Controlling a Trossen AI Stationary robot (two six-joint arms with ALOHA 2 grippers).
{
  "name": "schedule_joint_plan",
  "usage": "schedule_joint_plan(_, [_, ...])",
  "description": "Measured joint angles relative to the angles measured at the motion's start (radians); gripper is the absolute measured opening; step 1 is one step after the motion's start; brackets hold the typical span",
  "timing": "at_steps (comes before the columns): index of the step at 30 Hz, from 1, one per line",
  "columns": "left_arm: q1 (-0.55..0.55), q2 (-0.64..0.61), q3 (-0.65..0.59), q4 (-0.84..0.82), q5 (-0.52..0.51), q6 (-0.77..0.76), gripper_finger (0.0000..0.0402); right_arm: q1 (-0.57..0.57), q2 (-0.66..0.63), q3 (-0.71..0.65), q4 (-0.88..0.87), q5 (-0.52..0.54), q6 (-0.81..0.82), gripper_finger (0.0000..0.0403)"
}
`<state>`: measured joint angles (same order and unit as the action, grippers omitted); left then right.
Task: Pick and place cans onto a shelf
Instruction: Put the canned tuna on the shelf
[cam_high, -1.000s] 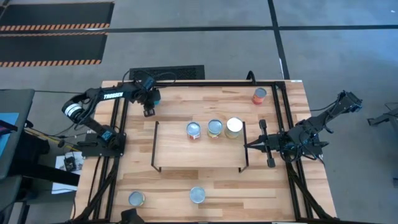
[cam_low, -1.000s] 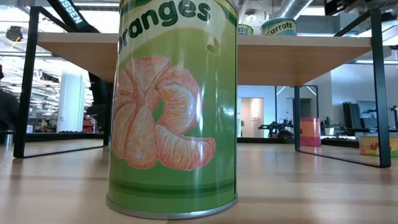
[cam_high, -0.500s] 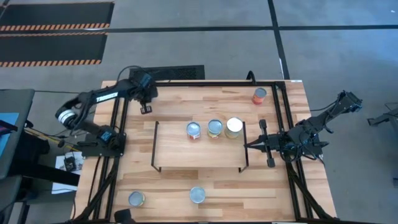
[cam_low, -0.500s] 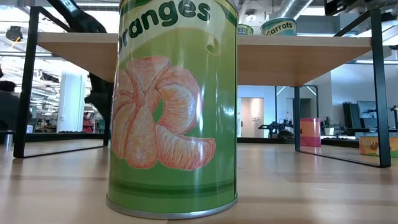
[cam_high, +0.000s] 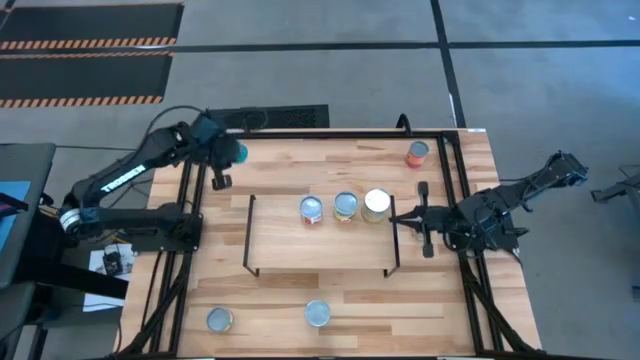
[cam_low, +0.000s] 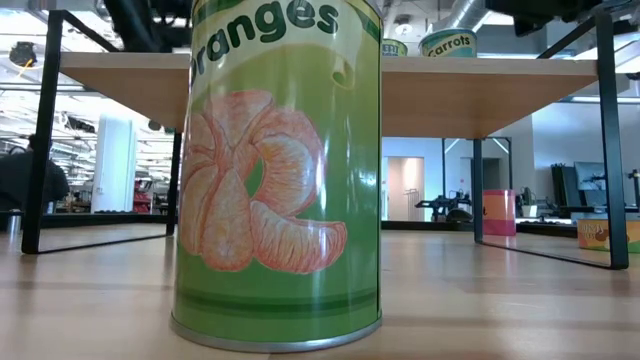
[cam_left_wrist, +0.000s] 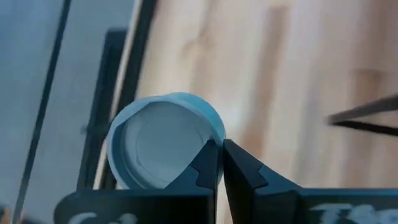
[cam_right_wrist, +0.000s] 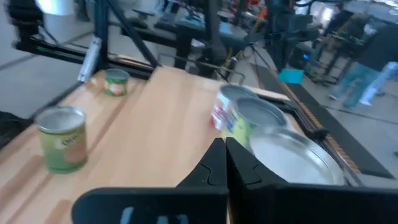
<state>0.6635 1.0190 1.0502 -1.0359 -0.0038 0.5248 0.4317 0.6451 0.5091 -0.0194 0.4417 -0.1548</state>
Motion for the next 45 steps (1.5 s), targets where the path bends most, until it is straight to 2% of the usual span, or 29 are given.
schedule_joint_plan(6, [-0.316, 0.009, 0.079, -0.008, -0.035, -0.107, 0.0000, -0.009, 0.002, 0.000, 0.020, -0.029, -0.011, 0.0004])
schedule_joint_plan(11, [-0.556, 0.065, 0.147, 0.009, -0.042, -0.207, 0.0000, -0.009, 0.002, 0.000, 0.020, -0.031, -0.011, 0.0003])
schedule_joint_plan(15, [-0.715, 0.152, 0.188, 0.006, -0.096, -0.250, 0.0000, -0.009, 0.002, 0.000, 0.020, -0.034, -0.012, 0.0006])
schedule_joint_plan(18, [-0.788, 0.227, 0.207, -0.005, -0.114, -0.245, 0.0000, -0.009, 0.002, 0.000, 0.020, -0.034, -0.012, 0.0004])
schedule_joint_plan(22, [-0.806, 0.310, 0.225, -0.031, -0.158, -0.254, 0.0000, -0.008, 0.002, 0.000, 0.019, -0.050, -0.011, 0.0004])
schedule_joint_plan(29, [-0.796, 0.405, 0.229, 0.004, -0.150, -0.233, 0.0000, -0.008, 0.002, 0.000, 0.020, -0.050, -0.011, 0.0003])
schedule_joint_plan(37, [-0.780, 0.421, 0.249, -0.006, -0.117, -0.234, 0.0002, -0.008, 0.002, 0.000, 0.019, -0.050, -0.011, 0.0004])
schedule_joint_plan(45, [-0.780, 0.423, 0.296, -0.017, -0.140, -0.241, 0.0039, -0.008, 0.002, 0.000, 0.019, -0.051, -0.004, 0.0006])
